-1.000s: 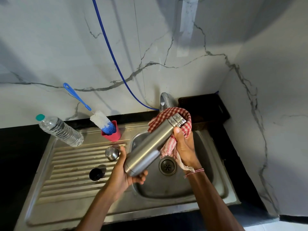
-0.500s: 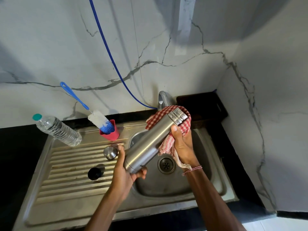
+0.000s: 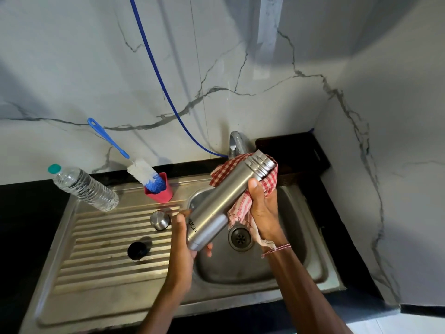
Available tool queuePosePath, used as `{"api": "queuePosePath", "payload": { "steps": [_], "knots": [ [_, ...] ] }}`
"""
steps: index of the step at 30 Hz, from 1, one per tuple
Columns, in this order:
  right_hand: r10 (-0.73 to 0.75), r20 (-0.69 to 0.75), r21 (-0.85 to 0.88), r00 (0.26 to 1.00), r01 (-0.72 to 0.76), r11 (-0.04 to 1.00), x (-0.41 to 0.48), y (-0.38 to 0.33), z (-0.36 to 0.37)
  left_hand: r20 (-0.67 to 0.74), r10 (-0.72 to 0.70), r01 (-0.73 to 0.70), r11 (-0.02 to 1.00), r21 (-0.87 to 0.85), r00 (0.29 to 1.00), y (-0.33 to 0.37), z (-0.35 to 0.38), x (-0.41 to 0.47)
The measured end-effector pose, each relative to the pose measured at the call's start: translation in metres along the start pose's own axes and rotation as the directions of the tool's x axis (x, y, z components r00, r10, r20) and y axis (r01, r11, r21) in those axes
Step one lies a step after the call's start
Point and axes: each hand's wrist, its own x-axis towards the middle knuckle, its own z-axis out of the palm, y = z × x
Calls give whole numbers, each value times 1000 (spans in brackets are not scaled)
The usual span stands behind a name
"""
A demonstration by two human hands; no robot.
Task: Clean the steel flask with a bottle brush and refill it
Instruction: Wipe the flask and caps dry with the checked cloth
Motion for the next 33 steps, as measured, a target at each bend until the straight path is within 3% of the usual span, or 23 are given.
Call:
{"api": "queuePosePath", "payload": {
  "steps": [2,3,4,5,7,9,10,12,15,17,18,19,21,22,24,26,28,30,31,33],
  "knots": [
    [-3,-25,40,1000,4,999,-3,4,1,-104,413,-384,897,220,905,-10,1,3],
    [9,-25,56,1000,-7,998,-4,7,0,-135,501,-445,842,305,855,-10,2,5],
    [28,-10,64,1000,-28,998,-6,9,0,-164,503,-434,839,329,848,-7,3,5],
    [51,-1,61,999,-51,997,-8,10,1,-208,440,-373,879,296,873,1,6,5],
    [84,-6,43,996,-83,996,-11,13,3,-256,147,-123,987,108,956,14,12,4],
    [92,7,10,996,-92,996,-11,13,5,-138,-186,188,982,4,973,18,10,7],
    [87,30,-19,996,-86,996,-10,13,5,-55,-287,286,958,-21,956,20,9,7],
    [62,80,-55,995,-57,997,-7,11,6,48,-308,311,946,-87,950,17,7,7],
    [39,58,-30,998,-38,999,-2,11,4,2,-30,30,987,-161,1000,6,11,6],
    [51,27,11,998,-51,999,-2,16,4,-99,206,-203,978,43,974,-6,16,4],
    [65,1,21,998,-65,998,-3,19,4,-156,262,-238,959,156,952,-8,19,2],
    [79,-19,30,997,-78,996,-4,21,4,-219,243,-197,958,210,945,-3,22,1],
    [108,-30,46,994,-107,993,-6,25,2,-260,62,-17,985,171,964,7,23,4],
    [129,-33,53,991,-127,990,-6,27,0,-211,-81,105,989,105,974,15,21,7],
    [163,-16,46,986,-162,986,-6,30,-5,-52,-364,364,931,0,930,29,15,15],
    [169,13,24,985,-170,985,-7,31,-8,98,-454,460,886,-50,886,32,10,17],
    [148,-11,12,989,-148,989,-6,31,-8,127,-380,384,923,-8,916,25,9,17],
    [122,-68,26,990,-121,992,-5,34,-7,65,-118,110,987,117,991,11,11,14],
    [109,-102,41,989,-105,994,-4,36,-6,40,50,-58,971,234,998,3,12,11],
    [111,-168,67,980,-101,993,-5,41,-6,24,360,-323,804,499,933,-6,17,6]
  ]
}}
